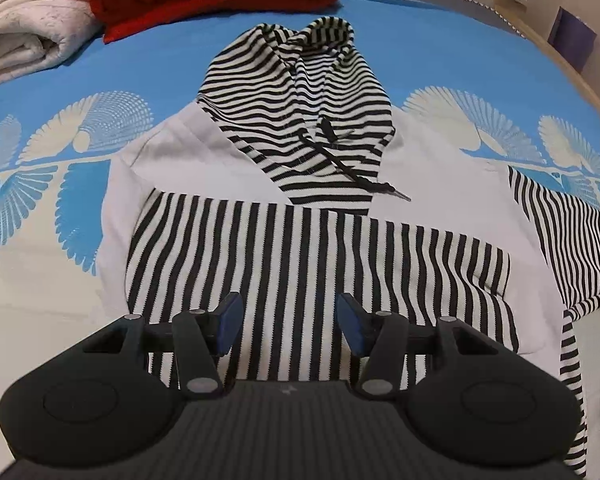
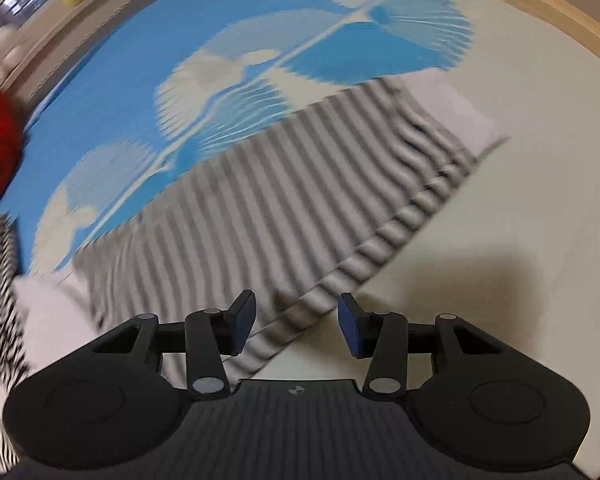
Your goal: Fold small clothes
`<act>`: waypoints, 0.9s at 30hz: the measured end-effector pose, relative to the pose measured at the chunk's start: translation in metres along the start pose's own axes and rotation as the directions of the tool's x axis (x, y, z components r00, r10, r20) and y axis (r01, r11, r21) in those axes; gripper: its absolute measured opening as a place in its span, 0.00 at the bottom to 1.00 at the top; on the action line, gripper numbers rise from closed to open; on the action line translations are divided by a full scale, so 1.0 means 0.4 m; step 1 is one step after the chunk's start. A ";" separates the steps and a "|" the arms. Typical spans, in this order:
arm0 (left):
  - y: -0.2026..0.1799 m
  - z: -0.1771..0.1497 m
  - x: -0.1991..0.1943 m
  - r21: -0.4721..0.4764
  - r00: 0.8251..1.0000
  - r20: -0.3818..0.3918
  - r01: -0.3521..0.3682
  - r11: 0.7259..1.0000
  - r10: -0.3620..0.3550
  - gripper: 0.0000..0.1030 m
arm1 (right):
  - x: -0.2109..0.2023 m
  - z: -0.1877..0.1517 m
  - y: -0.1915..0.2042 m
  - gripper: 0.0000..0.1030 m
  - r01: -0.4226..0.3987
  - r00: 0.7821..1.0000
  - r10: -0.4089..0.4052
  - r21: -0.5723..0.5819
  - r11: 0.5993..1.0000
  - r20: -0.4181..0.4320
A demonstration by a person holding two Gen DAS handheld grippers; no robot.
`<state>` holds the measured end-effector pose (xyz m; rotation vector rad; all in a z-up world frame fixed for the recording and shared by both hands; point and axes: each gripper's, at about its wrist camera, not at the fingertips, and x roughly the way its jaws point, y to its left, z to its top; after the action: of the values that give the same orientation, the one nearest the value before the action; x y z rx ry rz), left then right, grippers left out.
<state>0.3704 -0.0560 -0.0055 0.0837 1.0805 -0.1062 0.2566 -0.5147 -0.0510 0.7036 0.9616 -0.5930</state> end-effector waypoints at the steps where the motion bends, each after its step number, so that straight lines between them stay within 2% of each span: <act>1: -0.004 0.001 0.001 0.004 1.000 -0.001 0.000 1.000 0.000 0.56 | 0.005 0.010 -0.023 0.46 0.015 1.000 -0.015 0.022 1.000 0.005; 6: -0.011 0.003 0.005 0.014 1.000 -0.002 -0.005 1.000 0.005 0.56 | 0.038 0.052 -0.116 0.46 0.069 0.997 -0.072 0.117 0.991 0.019; 9: -0.010 0.005 0.008 0.009 1.000 -0.005 -0.009 1.000 0.009 0.56 | 0.055 0.073 -0.154 0.46 0.049 0.998 -0.054 0.183 0.982 0.019; 14: 0.000 0.001 0.008 0.013 1.000 -0.011 -0.019 1.000 0.019 0.56 | 0.074 0.105 -0.178 0.45 0.036 0.994 -0.058 0.228 0.973 0.091; 15: 0.004 0.000 0.007 0.014 1.000 -0.011 -0.021 1.000 0.021 0.56 | 0.076 0.106 -0.179 0.42 0.039 0.993 -0.064 0.233 0.972 0.101; 16: 0.008 0.000 0.006 0.013 1.000 -0.010 -0.023 1.000 0.023 0.56 | 0.075 0.104 -0.178 0.29 0.052 0.991 -0.080 0.238 0.970 0.109; 18: 0.024 0.002 0.005 0.003 0.999 -0.008 -0.031 1.000 0.031 0.56 | 0.073 0.106 -0.170 0.13 0.091 0.984 -0.124 0.235 0.968 0.127; 20: 0.043 0.004 0.002 -0.014 0.999 -0.008 -0.041 0.999 0.041 0.56 | 0.062 0.104 -0.153 0.07 0.114 0.973 -0.152 0.213 0.970 0.172; 24: 0.077 0.009 -0.009 -0.052 0.999 -0.003 -0.050 0.997 0.050 0.56 | 0.016 0.097 -0.085 0.05 0.152 0.941 -0.183 0.127 0.980 0.286; 27: 0.096 0.009 -0.016 -0.072 0.999 0.002 -0.053 0.996 0.053 0.56 | -0.037 0.083 0.013 0.04 0.161 0.903 -0.146 -0.004 0.987 0.403</act>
<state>0.3754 -0.0181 0.0026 0.0474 1.0762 -0.0198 0.2711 -0.5346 -0.0238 0.4480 0.6426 -0.8210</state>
